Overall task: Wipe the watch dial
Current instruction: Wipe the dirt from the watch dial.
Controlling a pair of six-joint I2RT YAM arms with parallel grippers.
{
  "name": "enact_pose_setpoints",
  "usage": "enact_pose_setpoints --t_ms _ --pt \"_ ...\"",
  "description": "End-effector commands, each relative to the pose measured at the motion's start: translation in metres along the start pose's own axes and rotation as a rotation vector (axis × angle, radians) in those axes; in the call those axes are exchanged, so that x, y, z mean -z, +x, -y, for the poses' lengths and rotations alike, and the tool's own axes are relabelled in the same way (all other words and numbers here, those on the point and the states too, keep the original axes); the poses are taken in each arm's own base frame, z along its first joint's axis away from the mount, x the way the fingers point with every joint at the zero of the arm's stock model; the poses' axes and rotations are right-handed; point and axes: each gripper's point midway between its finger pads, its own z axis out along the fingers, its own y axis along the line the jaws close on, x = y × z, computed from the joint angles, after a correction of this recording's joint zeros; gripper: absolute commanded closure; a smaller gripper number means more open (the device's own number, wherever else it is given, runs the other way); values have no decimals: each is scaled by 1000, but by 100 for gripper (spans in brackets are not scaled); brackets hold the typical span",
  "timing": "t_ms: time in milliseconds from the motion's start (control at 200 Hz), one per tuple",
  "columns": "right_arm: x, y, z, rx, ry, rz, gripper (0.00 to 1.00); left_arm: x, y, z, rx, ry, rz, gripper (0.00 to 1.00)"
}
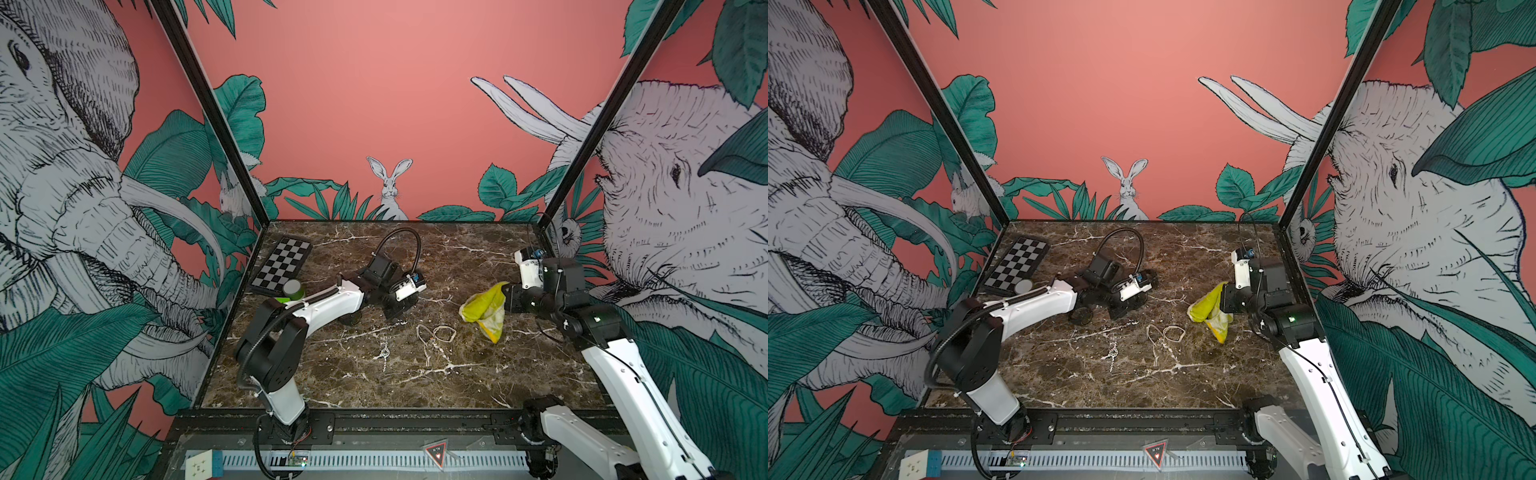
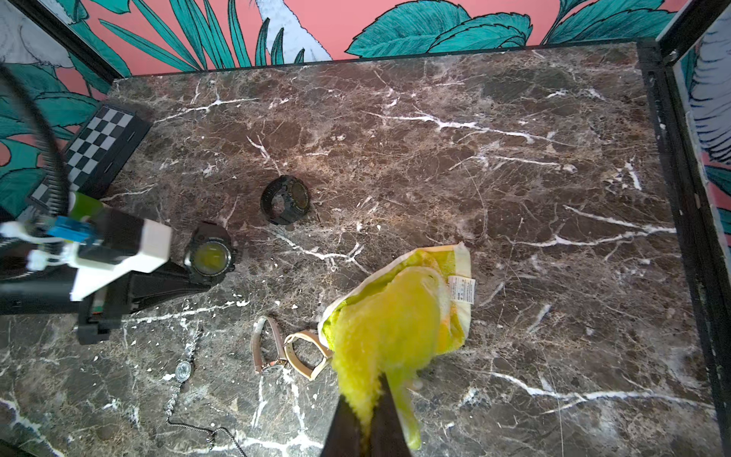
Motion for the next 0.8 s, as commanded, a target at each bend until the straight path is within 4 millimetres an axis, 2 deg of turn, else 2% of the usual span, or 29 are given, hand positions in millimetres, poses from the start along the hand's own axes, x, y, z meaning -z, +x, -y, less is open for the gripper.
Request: enact_pose_setpoints --t_ms 0,160,345,355,380,495,795 --pt "-2 -15 -11 -2 -67 59 100 20 -53 4 -80 10 190 100" --pt "-6 -26 -27 10 -155 92 100 26 -82 6 -69 55 272 100" --pt "-12 -36 -41 24 -242 109 100 23 -103 -4 -29 66 306 100" --pt "-12 -36 -42 25 -248 109 100 20 -108 10 -46 106 315 100" --pt "-13 -38 -44 26 -261 113 100 19 -112 14 -56 123 324 100" --pt "-18 -43 -54 26 -320 127 100 15 -122 19 -75 149 351 100" --pt "-29 -63 -71 15 -435 172 100 20 -153 27 -131 167 429 100"
